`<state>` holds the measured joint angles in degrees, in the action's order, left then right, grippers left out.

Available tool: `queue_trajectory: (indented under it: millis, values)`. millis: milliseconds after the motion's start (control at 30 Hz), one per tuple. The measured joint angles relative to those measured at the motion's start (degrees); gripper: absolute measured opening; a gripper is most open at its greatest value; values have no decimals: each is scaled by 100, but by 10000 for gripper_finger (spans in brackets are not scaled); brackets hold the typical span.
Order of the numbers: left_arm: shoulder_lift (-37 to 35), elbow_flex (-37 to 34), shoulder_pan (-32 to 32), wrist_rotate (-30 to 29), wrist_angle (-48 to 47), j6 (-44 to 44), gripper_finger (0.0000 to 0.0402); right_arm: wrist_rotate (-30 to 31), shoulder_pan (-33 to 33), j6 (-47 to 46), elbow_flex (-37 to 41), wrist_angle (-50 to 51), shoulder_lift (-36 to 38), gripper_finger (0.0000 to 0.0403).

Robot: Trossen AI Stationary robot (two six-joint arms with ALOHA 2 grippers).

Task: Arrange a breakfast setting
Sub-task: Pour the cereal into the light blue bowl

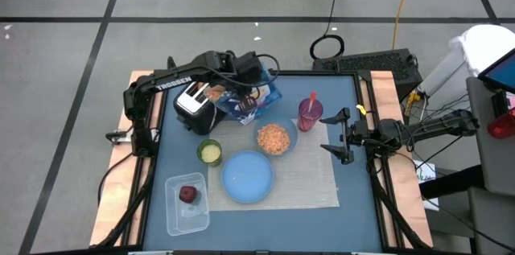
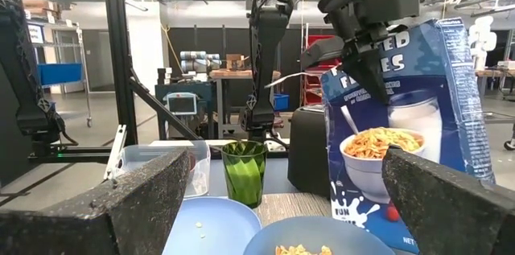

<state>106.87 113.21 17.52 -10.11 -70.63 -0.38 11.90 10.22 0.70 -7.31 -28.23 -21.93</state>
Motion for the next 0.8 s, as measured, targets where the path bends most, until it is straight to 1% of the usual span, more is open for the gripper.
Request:
queue_trajectory:
  millis: [200, 567, 667, 800]
  values:
    - [81, 2, -44, 140, 31, 12, 3, 0, 0, -1, 0, -4, 0, 396]
    - [210, 4, -195, 146, 155, 215, 5, 0, 0, 1, 2, 26, 2, 396]
    - [210, 4, -190, 146, 235, 183, 26, 0, 0, 0, 2, 26, 2, 396]
    - [214, 2, -188, 149, 331, 178, 78, 0, 0, 0, 2, 26, 2, 396]
